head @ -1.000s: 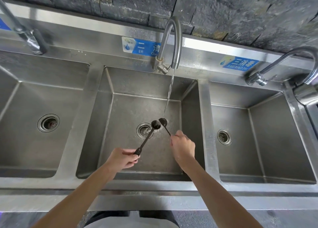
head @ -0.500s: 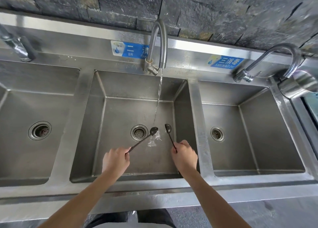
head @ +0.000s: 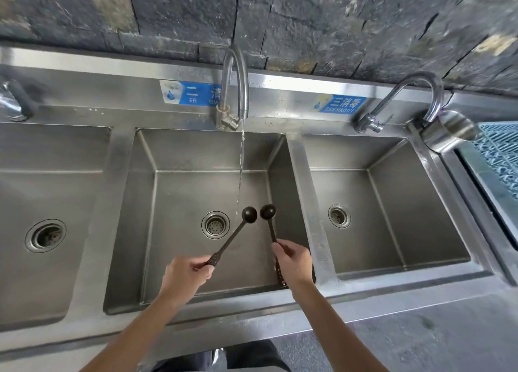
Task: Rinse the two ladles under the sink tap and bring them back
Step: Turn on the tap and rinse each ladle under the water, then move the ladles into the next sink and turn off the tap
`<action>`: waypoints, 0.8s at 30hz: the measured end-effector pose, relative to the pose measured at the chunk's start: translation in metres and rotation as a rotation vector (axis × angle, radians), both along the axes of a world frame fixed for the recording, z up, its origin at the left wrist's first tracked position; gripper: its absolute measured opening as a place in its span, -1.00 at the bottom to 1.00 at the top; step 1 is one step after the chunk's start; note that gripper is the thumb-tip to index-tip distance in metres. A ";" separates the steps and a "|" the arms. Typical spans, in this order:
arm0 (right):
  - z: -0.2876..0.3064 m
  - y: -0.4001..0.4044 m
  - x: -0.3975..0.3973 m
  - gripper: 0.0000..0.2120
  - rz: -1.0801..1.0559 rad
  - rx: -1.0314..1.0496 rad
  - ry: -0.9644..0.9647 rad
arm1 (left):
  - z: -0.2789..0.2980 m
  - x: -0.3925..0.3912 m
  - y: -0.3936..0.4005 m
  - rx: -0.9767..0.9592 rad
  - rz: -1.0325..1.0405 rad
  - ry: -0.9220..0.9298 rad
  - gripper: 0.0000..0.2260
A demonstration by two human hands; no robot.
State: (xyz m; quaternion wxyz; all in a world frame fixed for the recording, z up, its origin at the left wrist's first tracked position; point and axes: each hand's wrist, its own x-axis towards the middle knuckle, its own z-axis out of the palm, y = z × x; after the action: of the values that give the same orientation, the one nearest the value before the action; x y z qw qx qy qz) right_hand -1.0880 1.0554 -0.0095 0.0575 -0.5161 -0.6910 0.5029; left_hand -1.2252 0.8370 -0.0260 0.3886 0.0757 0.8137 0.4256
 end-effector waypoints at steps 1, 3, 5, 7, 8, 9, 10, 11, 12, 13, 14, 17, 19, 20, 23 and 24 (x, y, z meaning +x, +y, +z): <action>0.002 0.002 0.004 -0.91 -0.050 -0.039 0.029 | 0.002 0.003 0.003 0.044 0.025 -0.048 -0.78; 0.008 0.010 0.013 -0.89 -0.122 -0.073 0.068 | 0.006 0.009 0.011 0.123 0.077 -0.140 -0.77; 0.014 0.019 0.022 -0.88 -0.178 -0.109 0.121 | 0.013 0.013 0.023 0.186 0.135 -0.245 -0.77; 0.022 0.029 0.032 -0.91 -0.248 -0.185 0.206 | 0.021 0.018 0.039 0.213 0.161 -0.324 -0.77; 0.026 0.035 0.038 -0.91 -0.285 -0.237 0.261 | 0.026 0.021 0.049 0.215 0.165 -0.351 -0.77; 0.029 0.041 0.043 -0.90 -0.316 -0.282 0.314 | 0.030 0.024 0.059 0.216 0.174 -0.377 -0.76; 0.031 0.048 0.048 -0.89 -0.339 -0.309 0.352 | 0.034 0.028 0.071 0.218 0.184 -0.404 -0.76; 0.033 0.056 0.053 -0.90 -0.354 -0.321 0.374 | 0.037 0.032 0.083 0.217 0.191 -0.429 -0.75; 0.035 0.064 0.058 -0.91 -0.364 -0.327 0.396 | 0.041 0.037 0.096 0.210 0.193 -0.453 -0.75; 0.035 0.073 0.063 -0.91 -0.374 -0.331 0.413 | 0.043 0.041 0.109 0.200 0.192 -0.476 -0.75; 0.036 0.082 0.068 -0.91 -0.384 -0.334 0.418 | 0.046 0.046 0.123 0.189 0.197 -0.500 -0.75; 0.034 0.114 0.085 -0.88 -0.401 -0.343 0.382 | 0.051 0.062 0.166 0.150 0.250 -0.556 -0.79; 0.031 0.139 0.095 -0.80 -0.402 -0.362 0.364 | 0.051 0.072 0.196 0.129 0.290 -0.582 -0.85; 0.030 0.152 0.100 -0.82 -0.408 -0.367 0.355 | 0.050 0.078 0.212 0.119 0.306 -0.594 -0.87; 0.021 0.195 0.114 -0.88 -0.436 -0.381 0.334 | 0.043 0.097 0.261 0.086 0.355 -0.617 -0.91; 0.017 0.210 0.118 -0.88 -0.437 -0.389 0.325 | 0.039 0.104 0.278 0.081 0.376 -0.629 -0.91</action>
State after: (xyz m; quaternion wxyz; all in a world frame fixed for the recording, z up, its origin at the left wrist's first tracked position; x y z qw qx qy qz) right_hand -0.9703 1.2656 0.0070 0.1739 -0.5667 -0.4368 0.6766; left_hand -1.1214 1.1150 0.0132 0.5313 -0.1943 0.6367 0.5240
